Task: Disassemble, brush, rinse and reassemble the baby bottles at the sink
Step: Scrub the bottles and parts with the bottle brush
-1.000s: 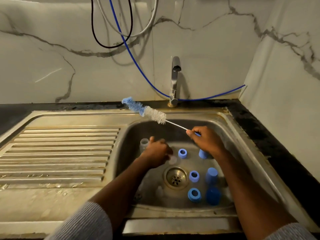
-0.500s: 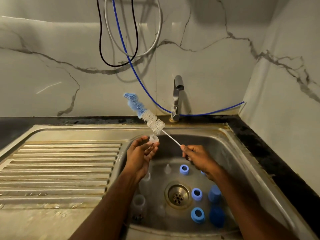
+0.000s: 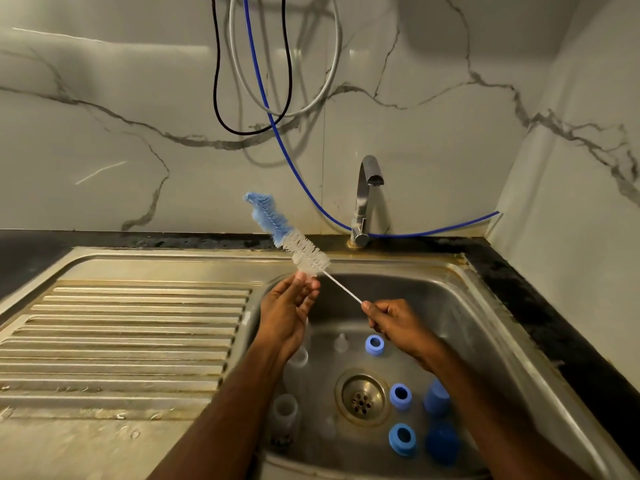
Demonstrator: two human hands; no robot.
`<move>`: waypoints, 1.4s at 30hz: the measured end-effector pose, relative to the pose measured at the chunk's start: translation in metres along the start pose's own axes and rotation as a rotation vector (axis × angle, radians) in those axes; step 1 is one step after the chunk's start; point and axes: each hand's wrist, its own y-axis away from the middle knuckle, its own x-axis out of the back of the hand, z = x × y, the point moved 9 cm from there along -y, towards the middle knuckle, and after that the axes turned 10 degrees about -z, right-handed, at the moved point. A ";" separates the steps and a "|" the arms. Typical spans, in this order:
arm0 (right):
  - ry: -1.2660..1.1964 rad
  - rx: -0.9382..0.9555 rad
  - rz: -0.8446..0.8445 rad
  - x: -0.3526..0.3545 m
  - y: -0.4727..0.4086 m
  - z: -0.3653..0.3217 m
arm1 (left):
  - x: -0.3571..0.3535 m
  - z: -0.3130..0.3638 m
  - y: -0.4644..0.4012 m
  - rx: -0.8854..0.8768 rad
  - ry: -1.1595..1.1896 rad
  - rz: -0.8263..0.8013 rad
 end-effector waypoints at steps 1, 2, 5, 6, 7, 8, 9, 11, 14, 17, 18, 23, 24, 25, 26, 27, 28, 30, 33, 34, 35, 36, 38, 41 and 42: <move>0.025 0.014 -0.006 0.002 0.000 -0.001 | 0.000 -0.001 0.000 0.039 -0.018 -0.002; 0.035 0.017 -0.018 0.004 0.000 -0.001 | 0.001 -0.002 0.001 0.086 -0.037 0.000; 0.048 0.001 -0.076 0.005 0.003 0.000 | -0.003 -0.007 0.004 0.202 -0.061 -0.041; 0.046 0.005 -0.091 0.005 0.005 -0.001 | -0.006 -0.008 0.006 0.211 -0.053 -0.067; 0.037 0.017 -0.097 0.005 0.006 -0.004 | -0.011 -0.007 0.007 0.190 -0.044 -0.097; 0.027 0.029 -0.096 0.004 0.008 -0.007 | -0.014 -0.003 0.007 0.123 -0.061 -0.121; 0.010 0.033 -0.095 0.002 0.010 -0.011 | -0.014 0.004 0.007 0.024 -0.133 -0.132; -0.053 -0.017 -0.137 -0.012 0.012 -0.013 | -0.011 0.026 0.009 -0.226 -0.520 -0.070; -0.089 -0.098 -0.223 -0.037 0.013 -0.012 | -0.009 0.051 0.016 -0.518 -0.943 0.060; -0.025 -0.017 -0.125 -0.024 0.006 -0.016 | -0.004 0.041 0.008 -0.310 -0.765 -0.048; 0.017 0.011 -0.089 -0.015 0.004 -0.015 | -0.001 0.030 0.004 -0.155 -0.595 -0.085; 0.121 0.050 -0.102 -0.004 0.007 -0.012 | -0.006 -0.002 0.006 0.228 -0.035 -0.117; 0.093 0.039 -0.132 -0.009 0.008 -0.014 | -0.006 0.003 0.004 0.141 -0.099 -0.110; 0.046 -0.006 -0.184 -0.016 0.009 -0.014 | -0.005 0.013 0.005 0.002 -0.256 -0.093; -0.027 -0.079 -0.263 -0.025 0.012 -0.012 | -0.005 0.027 0.008 -0.173 -0.503 -0.057; -0.104 -0.151 -0.351 -0.035 0.016 -0.009 | -0.007 0.041 0.013 -0.354 -0.793 -0.003; -0.155 -0.196 -0.415 -0.043 0.021 -0.008 | -0.012 0.052 0.019 -0.510 -1.048 0.051; -0.157 -0.198 -0.410 -0.045 0.023 -0.009 | -0.018 0.060 0.023 -0.671 -1.263 0.088; 0.054 -0.040 -0.173 -0.024 0.012 -0.011 | -0.006 0.049 0.014 -0.433 -1.037 0.025; 0.132 0.008 -0.106 -0.016 0.008 -0.011 | 0.002 0.036 0.007 -0.246 -0.790 -0.004; 0.179 0.035 -0.067 -0.010 0.005 -0.008 | 0.005 0.020 0.005 -0.050 -0.497 -0.033; 0.203 0.051 -0.054 -0.006 0.003 -0.007 | 0.005 0.007 0.006 0.104 -0.253 -0.049; 0.215 0.067 -0.065 -0.005 0.004 -0.008 | 0.003 -0.004 0.007 0.227 -0.030 -0.058; 0.107 0.008 -0.181 -0.018 0.009 -0.012 | 0.002 0.013 0.004 0.022 -0.334 -0.067; 0.016 -0.068 -0.270 -0.027 0.013 -0.009 | 0.000 0.028 0.007 -0.150 -0.605 -0.049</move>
